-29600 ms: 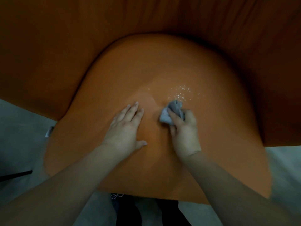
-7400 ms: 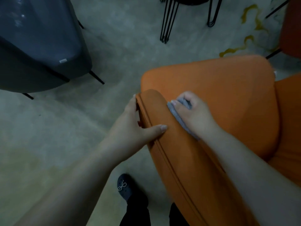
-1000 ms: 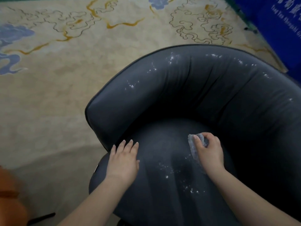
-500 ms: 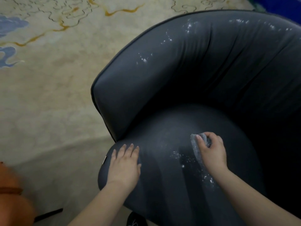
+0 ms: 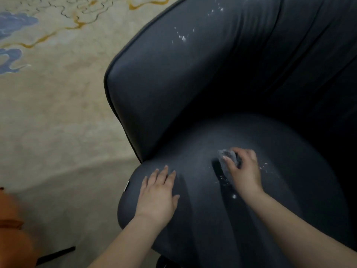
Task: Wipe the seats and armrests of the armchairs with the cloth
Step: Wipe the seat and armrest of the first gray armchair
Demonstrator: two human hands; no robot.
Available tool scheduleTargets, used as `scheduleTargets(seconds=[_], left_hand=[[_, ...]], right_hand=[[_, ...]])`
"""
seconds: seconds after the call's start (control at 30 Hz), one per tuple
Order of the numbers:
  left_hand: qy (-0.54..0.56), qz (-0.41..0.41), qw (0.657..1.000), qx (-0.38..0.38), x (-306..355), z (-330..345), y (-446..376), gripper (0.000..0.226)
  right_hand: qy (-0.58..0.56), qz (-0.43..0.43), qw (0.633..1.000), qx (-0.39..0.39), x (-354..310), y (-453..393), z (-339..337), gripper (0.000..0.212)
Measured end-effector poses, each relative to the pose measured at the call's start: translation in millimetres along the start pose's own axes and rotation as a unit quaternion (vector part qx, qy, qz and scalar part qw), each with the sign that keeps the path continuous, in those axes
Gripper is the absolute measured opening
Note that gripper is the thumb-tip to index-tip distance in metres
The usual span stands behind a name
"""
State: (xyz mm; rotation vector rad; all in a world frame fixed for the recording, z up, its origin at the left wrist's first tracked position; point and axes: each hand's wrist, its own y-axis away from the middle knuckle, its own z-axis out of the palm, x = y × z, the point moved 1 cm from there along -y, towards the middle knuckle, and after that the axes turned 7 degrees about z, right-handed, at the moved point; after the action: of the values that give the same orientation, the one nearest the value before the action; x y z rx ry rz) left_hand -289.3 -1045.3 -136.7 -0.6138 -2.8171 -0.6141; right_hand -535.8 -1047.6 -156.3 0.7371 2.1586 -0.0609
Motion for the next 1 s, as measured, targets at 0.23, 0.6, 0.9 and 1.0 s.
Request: scheduleTargets(seconds=[0.23,0.6,0.9,1.0], left_hand=[[0.013,0.005,1.000,0.011,-13,40,-12,0.071],[0.018,0.002,0.999,0.038,-22,48,-24,0.079],[0.024,0.005,0.999,0.047,-31,47,-27,0.082],[0.026,0.009,0.998,0.054,-33,50,-29,0.084]], right_hand=[[0.161,-0.120,0.979,0.034,9,-3,56,0.033],[0.131,-0.175,0.976,-0.013,6,-19,63,0.026],[0.105,-0.148,0.983,0.023,-7,-62,74,0.027],[0.092,-0.167,0.982,0.000,-29,-62,104,0.027]])
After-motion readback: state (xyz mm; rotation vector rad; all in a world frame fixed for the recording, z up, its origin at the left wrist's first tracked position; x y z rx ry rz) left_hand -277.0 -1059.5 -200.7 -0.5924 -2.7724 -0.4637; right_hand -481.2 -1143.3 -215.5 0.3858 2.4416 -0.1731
